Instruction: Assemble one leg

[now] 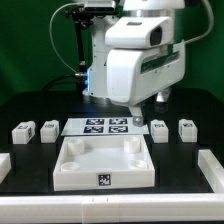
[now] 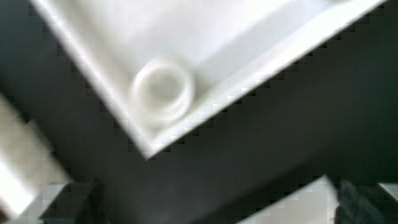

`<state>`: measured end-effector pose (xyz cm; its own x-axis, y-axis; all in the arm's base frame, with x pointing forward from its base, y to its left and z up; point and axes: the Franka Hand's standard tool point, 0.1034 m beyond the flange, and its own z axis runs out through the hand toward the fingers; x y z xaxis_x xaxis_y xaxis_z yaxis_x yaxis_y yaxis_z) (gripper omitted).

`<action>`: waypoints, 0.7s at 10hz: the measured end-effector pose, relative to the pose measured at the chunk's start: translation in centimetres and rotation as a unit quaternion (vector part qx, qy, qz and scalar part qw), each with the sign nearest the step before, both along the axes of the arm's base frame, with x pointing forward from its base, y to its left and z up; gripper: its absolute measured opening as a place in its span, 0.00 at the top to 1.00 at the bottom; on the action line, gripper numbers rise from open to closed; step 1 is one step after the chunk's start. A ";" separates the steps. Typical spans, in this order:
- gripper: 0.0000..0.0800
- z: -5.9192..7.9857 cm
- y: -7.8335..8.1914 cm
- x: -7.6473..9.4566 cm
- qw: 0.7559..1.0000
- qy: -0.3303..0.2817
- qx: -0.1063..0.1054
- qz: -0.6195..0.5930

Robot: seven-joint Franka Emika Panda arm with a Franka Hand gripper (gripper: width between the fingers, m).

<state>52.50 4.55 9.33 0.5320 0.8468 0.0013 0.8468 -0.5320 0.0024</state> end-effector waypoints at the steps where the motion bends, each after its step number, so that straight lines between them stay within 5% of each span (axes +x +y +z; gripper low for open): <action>1: 0.19 -1.5 -1.8 -3.2 0.998 0.001 0.000 0.063; 4: 0.19 -5.3 -6.3 -8.7 0.959 0.005 0.003 0.284; 7: 0.19 -7.9 -7.1 -9.9 0.946 0.020 0.012 0.324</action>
Offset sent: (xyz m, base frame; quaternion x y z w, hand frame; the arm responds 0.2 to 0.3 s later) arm -0.0520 -0.0425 -0.0448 -0.0228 0.0407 -0.4323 0.9005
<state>42.61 -2.56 1.39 -0.0980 0.9951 0.0164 0.9942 0.0986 -0.0419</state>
